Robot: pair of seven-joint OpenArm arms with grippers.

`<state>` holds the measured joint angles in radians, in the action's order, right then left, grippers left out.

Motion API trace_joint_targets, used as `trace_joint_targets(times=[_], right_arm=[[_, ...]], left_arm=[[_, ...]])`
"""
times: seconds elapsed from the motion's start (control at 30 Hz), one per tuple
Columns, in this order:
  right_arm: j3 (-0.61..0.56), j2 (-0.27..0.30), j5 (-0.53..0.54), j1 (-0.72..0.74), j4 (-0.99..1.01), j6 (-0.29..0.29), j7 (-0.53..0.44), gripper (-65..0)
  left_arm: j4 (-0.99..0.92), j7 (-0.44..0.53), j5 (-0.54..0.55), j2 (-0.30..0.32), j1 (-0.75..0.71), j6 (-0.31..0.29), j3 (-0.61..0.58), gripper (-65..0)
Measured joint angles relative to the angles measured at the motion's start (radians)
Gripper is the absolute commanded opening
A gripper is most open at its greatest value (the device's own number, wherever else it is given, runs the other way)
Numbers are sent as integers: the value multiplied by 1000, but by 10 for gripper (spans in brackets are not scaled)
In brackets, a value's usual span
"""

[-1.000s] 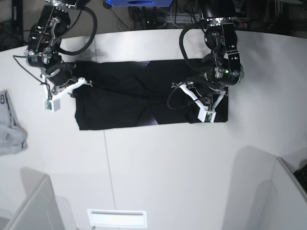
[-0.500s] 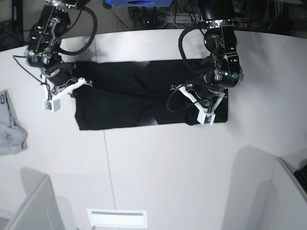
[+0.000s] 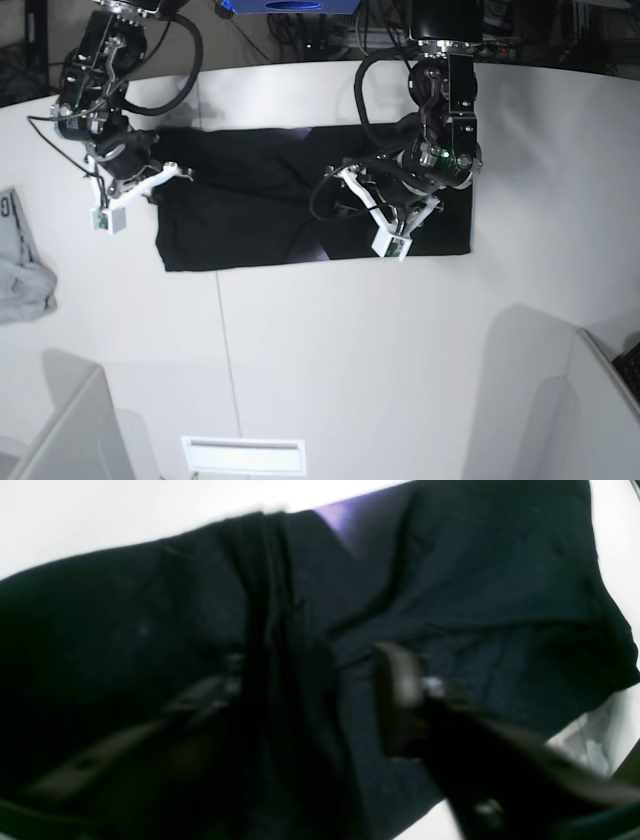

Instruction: Fold the T-shirt properly

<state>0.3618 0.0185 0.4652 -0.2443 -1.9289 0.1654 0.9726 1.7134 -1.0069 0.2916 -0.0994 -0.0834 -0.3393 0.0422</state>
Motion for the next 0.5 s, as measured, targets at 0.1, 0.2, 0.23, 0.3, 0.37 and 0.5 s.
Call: trace_joint_targets(times=[0.1, 0.2, 0.23, 0.3, 0.37, 0.5], right_arm=[[0, 0, 0, 0, 0, 0, 0, -650], [0, 0, 0, 0, 0, 0, 0, -650], [0, 0, 0, 0, 0, 0, 0, -650], [0, 0, 0, 0, 0, 0, 0, -650], [0, 1, -1, 1, 0, 0, 0, -650], [6, 0, 0, 10, 0, 0, 1, -650]], left_arm=[[0, 0, 0, -1, 0, 0, -20, -178], [-1, -2, 0, -6, 9, 0, -22, -165], [-1, 0, 0, -10, 15, 0, -22, -165], [-1, 1, 0, -16, 20, 0, -23, -165], [0, 0, -4, -16, 16, 0, -53, -169], [87, -2, 5, -23, -24, -1, -75, -216]])
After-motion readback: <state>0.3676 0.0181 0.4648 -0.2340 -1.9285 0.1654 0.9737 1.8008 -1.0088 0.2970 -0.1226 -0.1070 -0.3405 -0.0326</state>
